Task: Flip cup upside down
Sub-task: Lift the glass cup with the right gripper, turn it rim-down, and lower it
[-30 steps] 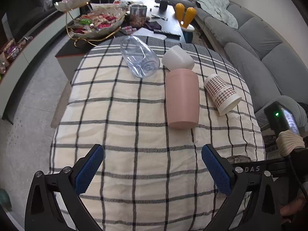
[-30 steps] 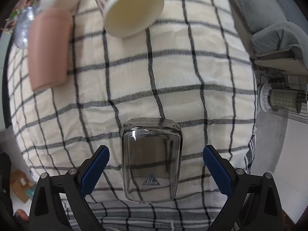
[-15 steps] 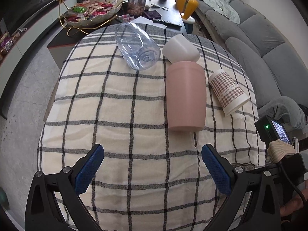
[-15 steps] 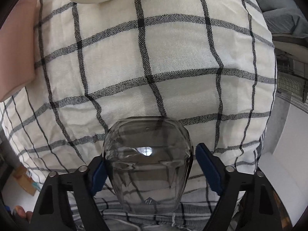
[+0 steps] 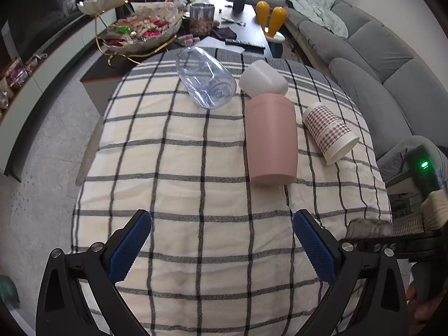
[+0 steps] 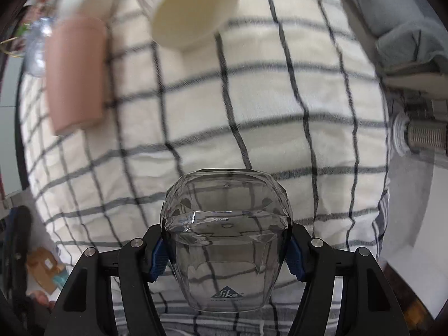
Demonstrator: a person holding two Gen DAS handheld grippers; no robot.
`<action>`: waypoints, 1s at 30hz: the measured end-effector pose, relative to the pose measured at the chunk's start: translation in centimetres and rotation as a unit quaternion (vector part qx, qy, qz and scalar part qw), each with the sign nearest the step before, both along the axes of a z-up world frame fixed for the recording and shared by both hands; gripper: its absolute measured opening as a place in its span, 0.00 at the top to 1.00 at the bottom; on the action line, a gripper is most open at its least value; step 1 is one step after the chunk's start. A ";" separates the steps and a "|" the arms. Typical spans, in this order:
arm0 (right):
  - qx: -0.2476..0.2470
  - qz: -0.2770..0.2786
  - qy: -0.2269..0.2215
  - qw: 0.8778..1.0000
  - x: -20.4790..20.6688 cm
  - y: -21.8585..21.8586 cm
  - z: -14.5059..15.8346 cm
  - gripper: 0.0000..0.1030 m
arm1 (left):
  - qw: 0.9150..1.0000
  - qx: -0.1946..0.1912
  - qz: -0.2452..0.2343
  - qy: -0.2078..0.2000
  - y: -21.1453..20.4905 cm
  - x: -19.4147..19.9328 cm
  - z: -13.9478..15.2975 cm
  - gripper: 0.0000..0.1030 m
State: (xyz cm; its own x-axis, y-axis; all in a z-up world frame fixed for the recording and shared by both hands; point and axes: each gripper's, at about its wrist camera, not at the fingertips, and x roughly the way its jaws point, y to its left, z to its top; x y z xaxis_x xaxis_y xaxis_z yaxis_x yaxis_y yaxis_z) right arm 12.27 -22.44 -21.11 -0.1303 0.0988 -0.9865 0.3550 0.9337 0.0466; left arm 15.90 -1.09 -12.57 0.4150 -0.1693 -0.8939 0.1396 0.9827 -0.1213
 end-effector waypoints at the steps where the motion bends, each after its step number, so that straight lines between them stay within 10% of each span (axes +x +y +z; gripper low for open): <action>1: 0.000 0.001 -0.030 1.000 -0.3 0.0 1.2 0.35 | 1.000 -0.002 0.004 -0.005 0.2 -0.2 0.2 0.00; 6: -0.045 0.036 -0.184 0.981 -1.2 2.5 5.4 0.35 | 0.998 -0.017 0.036 -0.050 2.0 -1.8 0.7 0.00; 13: -0.121 0.024 -0.393 0.911 0.4 3.2 9.3 0.35 | 0.989 -0.003 0.083 -0.122 3.9 -2.9 -1.0 0.00; 18: -0.164 0.013 -0.460 0.872 0.1 4.7 8.4 0.35 | 0.987 0.007 0.104 -0.124 4.8 -3.1 -2.3 0.00; 30: -0.163 0.002 -0.442 0.882 0.8 4.0 4.0 0.35 | 0.988 0.046 0.075 -0.126 2.8 -4.2 -3.2 0.00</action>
State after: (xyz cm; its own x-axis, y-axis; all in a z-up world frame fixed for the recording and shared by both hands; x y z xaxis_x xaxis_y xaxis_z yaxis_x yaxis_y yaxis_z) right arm 13.11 -18.40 -17.11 0.7048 -0.2075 -0.6784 0.3111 0.9498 0.0327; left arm 11.68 1.68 -15.81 0.6399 -0.0123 -0.7683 0.0062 0.9999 -0.0109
